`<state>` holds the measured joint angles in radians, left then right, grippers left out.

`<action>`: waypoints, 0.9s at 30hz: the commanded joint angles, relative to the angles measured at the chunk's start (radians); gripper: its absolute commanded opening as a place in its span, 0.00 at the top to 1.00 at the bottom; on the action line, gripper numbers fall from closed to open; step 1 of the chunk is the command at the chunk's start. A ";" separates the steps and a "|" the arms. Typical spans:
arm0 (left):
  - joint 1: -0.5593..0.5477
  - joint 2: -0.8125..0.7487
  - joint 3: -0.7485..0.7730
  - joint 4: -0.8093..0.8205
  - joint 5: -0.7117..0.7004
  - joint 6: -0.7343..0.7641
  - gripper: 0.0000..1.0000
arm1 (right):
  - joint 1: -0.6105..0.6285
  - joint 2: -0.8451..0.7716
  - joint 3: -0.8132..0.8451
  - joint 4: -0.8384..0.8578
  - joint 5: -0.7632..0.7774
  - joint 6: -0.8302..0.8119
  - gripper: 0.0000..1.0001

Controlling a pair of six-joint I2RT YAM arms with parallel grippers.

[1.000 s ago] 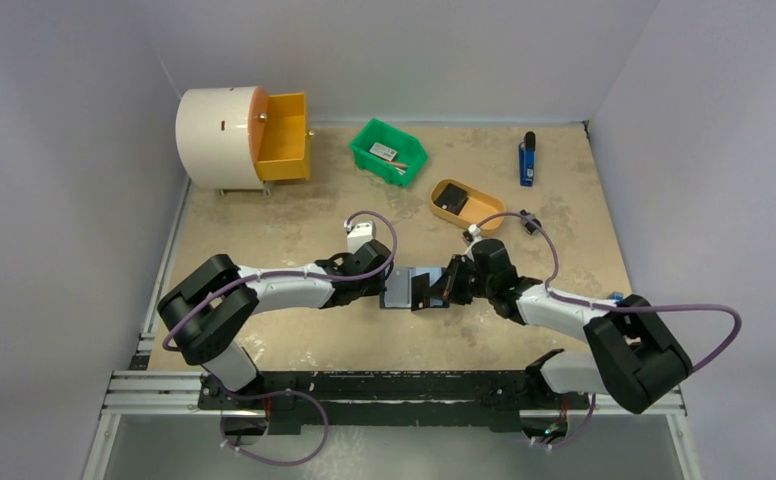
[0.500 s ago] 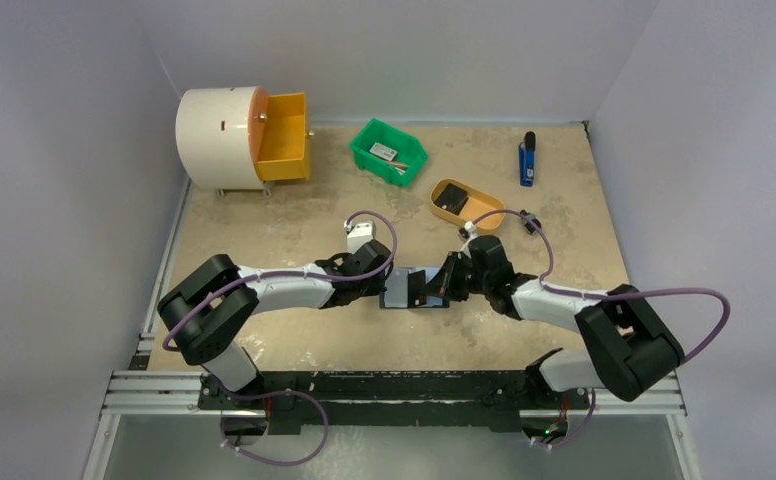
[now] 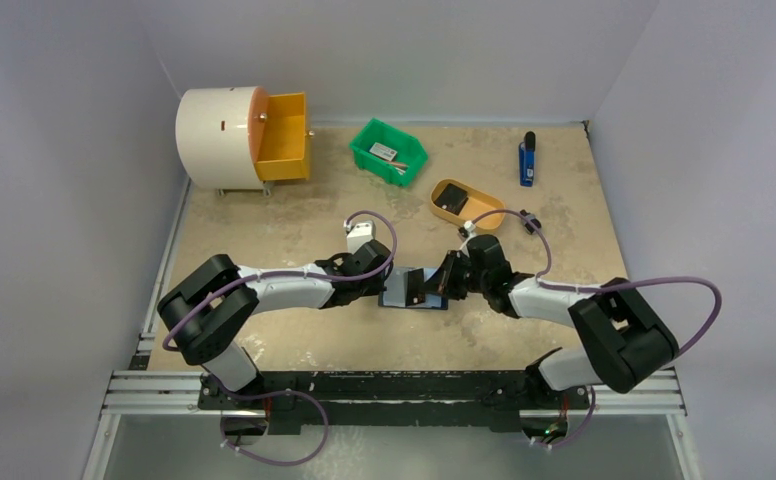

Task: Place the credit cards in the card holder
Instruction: Insert the credit card into the card holder.

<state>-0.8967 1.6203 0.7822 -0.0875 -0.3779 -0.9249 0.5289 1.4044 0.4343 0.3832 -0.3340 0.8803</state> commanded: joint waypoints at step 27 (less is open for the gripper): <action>0.006 0.022 -0.021 0.023 0.028 -0.025 1.00 | 0.019 0.082 0.060 0.029 -0.021 0.016 1.00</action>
<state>-0.8967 1.6207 0.7807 -0.0822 -0.3775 -0.9264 0.5308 1.4586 0.4599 0.4282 -0.3294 0.9157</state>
